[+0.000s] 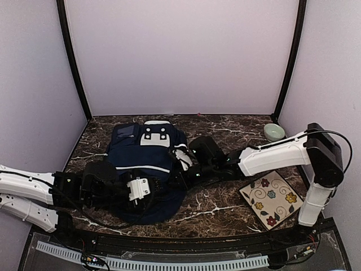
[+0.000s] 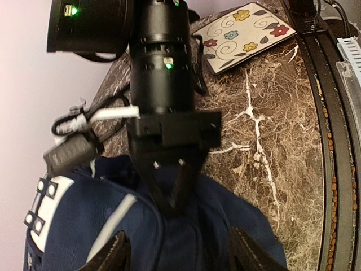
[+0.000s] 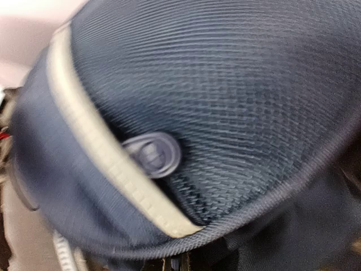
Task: Pack the student bag
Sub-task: Hold the upper front pocket of the student bag.
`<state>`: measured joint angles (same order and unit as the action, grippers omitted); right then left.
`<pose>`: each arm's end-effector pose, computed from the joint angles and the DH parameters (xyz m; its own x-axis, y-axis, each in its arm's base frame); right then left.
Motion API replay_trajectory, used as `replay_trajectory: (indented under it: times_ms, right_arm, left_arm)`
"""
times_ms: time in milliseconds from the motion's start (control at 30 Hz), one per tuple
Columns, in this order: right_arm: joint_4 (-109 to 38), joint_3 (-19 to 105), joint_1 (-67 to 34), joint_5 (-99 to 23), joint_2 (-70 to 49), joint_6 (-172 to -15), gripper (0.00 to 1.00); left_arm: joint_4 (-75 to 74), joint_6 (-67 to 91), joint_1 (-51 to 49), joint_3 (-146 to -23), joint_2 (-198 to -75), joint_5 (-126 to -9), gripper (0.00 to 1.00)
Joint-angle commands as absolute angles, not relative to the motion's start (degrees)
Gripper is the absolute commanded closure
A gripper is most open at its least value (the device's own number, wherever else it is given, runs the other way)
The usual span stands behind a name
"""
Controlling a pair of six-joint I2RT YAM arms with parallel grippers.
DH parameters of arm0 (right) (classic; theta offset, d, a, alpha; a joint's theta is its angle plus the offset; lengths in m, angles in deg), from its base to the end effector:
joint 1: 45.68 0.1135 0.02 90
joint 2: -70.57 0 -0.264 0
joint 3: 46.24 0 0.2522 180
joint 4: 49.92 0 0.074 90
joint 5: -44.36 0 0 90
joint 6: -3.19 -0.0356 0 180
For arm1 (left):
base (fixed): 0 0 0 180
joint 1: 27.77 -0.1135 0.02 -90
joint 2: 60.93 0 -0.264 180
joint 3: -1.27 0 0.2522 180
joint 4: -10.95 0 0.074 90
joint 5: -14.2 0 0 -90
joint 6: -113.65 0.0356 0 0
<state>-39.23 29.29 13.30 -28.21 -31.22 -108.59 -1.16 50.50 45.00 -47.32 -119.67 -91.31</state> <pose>0.1900 0.3366 0.1954 -0.6368 -0.3721 -0.6753 -0.7589 0.4572 0.4637 0.0777 -0.2183 0.2537 0.2825 0.5585 -0.7799 0.8064 0.3021 0.5084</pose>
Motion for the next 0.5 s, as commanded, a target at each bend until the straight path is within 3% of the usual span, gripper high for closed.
replay_trajectory:
  times_ms: [0, 100, 267, 467]
  right_arm:
    - [-53.85, 31.62, 20.36, -15.81, -35.53, -118.61, 1.0]
    - [-55.02, 30.5, 20.5, -16.1, -34.72, -120.64, 1.0]
    - [-46.26, 30.11, 19.87, -21.09, -32.61, -117.05, 1.0]
    - [-41.33, 31.81, 19.53, -23.09, -32.21, -114.87, 1.0]
  left_arm:
    - [-0.55, 52.86, 45.35, -44.32, -112.73, -89.35, 0.44]
    - [-4.55, 51.34, 45.35, -42.52, -108.24, -90.19, 0.51]
    - [-15.53, 49.79, 45.4, -45.18, -106.73, -93.2, 0.52]
    - [-20.94, 55.68, 45.37, -46.81, -112.99, -95.04, 0.41]
